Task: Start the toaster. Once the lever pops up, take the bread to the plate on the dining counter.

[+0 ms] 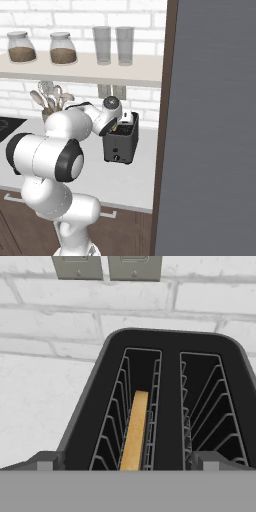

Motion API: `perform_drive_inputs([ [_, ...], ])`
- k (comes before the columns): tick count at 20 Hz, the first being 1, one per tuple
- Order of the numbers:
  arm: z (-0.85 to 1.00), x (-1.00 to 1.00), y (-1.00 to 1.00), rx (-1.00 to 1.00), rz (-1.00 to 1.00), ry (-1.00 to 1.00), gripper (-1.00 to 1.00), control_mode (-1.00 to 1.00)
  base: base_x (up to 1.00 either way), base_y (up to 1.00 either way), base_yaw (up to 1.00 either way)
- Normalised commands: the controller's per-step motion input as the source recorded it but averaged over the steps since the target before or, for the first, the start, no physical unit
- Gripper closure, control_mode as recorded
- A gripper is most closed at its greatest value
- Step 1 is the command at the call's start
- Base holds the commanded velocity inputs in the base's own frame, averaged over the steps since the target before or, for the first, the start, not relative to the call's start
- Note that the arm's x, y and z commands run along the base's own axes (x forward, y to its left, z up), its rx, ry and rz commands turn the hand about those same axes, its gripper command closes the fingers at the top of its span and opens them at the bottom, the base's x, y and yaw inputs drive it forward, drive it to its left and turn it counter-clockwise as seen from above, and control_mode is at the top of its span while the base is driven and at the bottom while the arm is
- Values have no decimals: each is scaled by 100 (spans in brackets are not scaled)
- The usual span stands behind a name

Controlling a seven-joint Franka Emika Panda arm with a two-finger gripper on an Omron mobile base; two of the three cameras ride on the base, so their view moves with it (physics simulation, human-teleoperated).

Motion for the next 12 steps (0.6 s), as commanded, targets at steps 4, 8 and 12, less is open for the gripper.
perform_drive_inputs([
  [4, 0, 0, 0, 0, 0, 0, -100, -100, 0, 0, 0],
  [8, 0, 0, 0, 0, 0, 0, -100, -100, 0, 0, 0],
  [12, 0, 0, 0, 0, 0, 0, -100, -100, 0, 0, 0],
])
